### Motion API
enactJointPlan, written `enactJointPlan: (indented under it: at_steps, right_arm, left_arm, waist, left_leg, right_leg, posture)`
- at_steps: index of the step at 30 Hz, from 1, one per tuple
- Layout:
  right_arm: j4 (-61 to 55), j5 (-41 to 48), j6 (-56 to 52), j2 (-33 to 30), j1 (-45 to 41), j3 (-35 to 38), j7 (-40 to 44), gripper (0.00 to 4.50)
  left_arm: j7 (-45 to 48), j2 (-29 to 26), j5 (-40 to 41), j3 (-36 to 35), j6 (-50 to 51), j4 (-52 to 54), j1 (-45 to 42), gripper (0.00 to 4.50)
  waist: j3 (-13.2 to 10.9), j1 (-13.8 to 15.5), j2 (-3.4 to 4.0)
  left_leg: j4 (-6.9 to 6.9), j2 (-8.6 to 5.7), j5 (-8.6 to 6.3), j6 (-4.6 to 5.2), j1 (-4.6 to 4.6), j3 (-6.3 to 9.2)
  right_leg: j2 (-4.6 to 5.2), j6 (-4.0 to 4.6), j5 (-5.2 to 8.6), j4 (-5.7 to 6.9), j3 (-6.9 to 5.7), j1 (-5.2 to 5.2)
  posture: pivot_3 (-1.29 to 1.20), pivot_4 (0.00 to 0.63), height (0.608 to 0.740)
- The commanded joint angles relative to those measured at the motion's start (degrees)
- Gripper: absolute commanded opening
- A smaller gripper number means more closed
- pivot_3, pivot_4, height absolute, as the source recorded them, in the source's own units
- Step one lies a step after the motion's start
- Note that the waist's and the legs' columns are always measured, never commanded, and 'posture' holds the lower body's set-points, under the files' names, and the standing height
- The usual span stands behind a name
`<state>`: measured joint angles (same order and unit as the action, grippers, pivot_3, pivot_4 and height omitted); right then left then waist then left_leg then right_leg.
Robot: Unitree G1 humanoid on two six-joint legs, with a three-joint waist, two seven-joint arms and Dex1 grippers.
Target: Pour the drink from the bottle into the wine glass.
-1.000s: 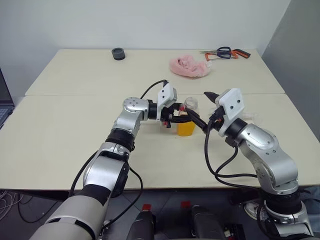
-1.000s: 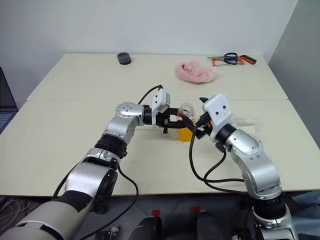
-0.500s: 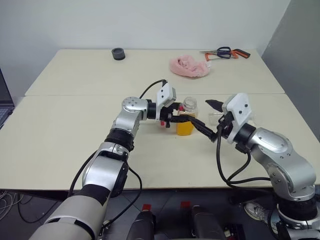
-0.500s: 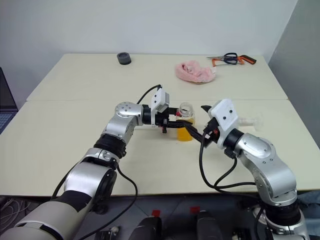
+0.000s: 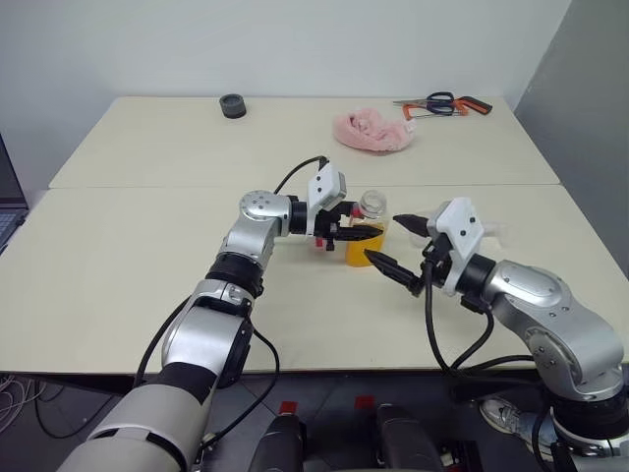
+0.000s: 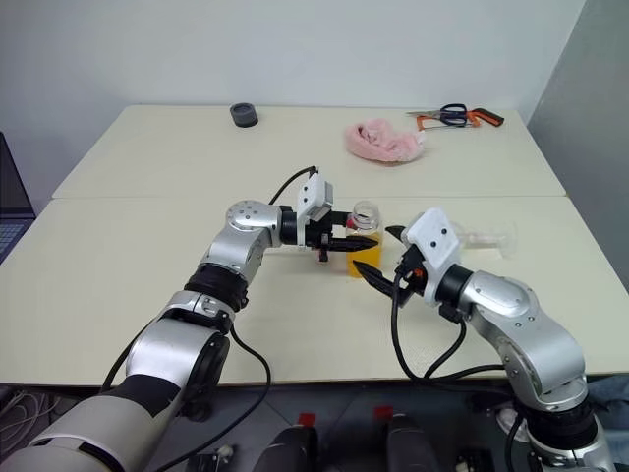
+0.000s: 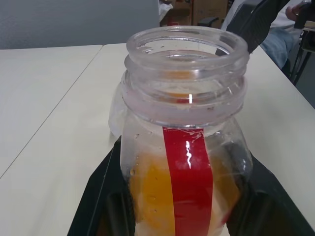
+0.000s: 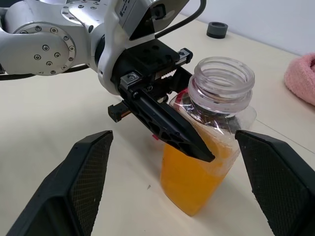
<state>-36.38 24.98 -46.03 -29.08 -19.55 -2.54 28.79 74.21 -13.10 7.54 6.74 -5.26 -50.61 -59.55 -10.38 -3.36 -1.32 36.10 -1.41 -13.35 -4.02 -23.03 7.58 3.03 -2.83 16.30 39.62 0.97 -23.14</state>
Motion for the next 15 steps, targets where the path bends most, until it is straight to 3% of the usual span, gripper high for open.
enactJointPlan:
  at_steps: [1, 15]
  right_arm:
    - [-1.67, 0.08, 0.5, -0.04, -0.74, 0.04, -0.48, 4.24]
    - [-1.39, -0.28, 0.54, -0.31, -0.57, -1.8, -0.22, 4.24]
  left_arm:
    - [-0.54, 0.2, 1.05, -1.38, -0.41, 1.05, -1.78, 1.77]
    - [-0.89, 0.05, 1.45, -1.76, -0.01, 1.54, -1.59, 1.77]
  waist:
    - [0.0, 0.0, 0.0]
    - [0.0, 0.01, 0.0]
  left_leg:
    - [0.0, 0.0, 0.0, 0.0, 0.0, 0.0]
    - [0.0, 0.0, 0.0, 0.0, 0.0, 0.0]
  right_leg:
    - [0.0, 0.0, 0.0, 0.0, 0.0, 0.0]
    - [0.0, 0.0, 0.0, 0.0, 0.0, 0.0]
  posture:
    - [0.0, 0.15, 0.74]
    - [0.0, 0.15, 0.74]
